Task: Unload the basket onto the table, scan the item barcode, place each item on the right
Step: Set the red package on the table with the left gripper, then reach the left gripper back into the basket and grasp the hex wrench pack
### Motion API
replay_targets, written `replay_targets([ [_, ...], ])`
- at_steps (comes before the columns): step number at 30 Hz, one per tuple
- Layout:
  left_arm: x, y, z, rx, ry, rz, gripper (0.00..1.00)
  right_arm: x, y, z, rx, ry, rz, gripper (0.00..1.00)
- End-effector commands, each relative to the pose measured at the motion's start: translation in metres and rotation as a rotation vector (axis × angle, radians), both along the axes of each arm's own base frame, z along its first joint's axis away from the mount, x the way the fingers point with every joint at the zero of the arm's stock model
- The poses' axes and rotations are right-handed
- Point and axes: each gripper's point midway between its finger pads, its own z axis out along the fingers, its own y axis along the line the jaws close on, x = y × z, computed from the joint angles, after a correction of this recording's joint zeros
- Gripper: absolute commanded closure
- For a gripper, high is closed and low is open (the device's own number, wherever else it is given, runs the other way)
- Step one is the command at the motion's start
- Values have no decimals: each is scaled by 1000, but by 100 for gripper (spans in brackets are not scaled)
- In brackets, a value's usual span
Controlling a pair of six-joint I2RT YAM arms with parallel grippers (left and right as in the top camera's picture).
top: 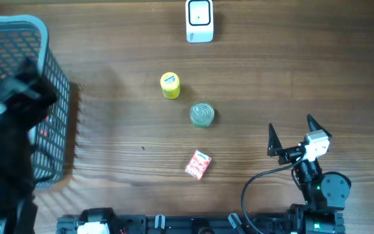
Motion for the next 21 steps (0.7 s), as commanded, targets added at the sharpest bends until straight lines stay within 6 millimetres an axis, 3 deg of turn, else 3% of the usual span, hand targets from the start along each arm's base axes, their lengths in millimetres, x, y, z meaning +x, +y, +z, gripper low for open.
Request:
replay_targets([
  [1, -27, 87, -34, -26, 149, 345, 0, 0, 0, 2, 14, -5, -2, 0],
  [4, 3, 113, -69, -174, 218, 299, 0, 0, 0, 2, 14, -5, -2, 0],
  [5, 21, 136, -92, -237, 263, 312, 0, 0, 0, 2, 14, -5, -2, 0],
  [7, 35, 169, -125, -311, 323, 377, 0, 0, 0, 2, 14, -5, -2, 0],
  [9, 50, 192, -169, -360, 429, 393, 0, 0, 0, 2, 14, -5, -2, 0],
  [11, 61, 201, -208, -390, 538, 373, 0, 0, 0, 2, 14, -5, -2, 0],
  [14, 85, 190, -270, -461, 694, 208, 0, 0, 0, 2, 14, -5, -2, 0],
  [17, 89, 175, -326, -465, 887, 77, 0, 0, 0, 2, 14, -5, -2, 0],
  [19, 90, 157, -354, -459, 1004, -23, 0, 0, 0, 2, 14, -5, -2, 0],
  [21, 93, 148, -363, -448, 1040, -65, 0, 0, 0, 1, 14, -4, -2, 0],
])
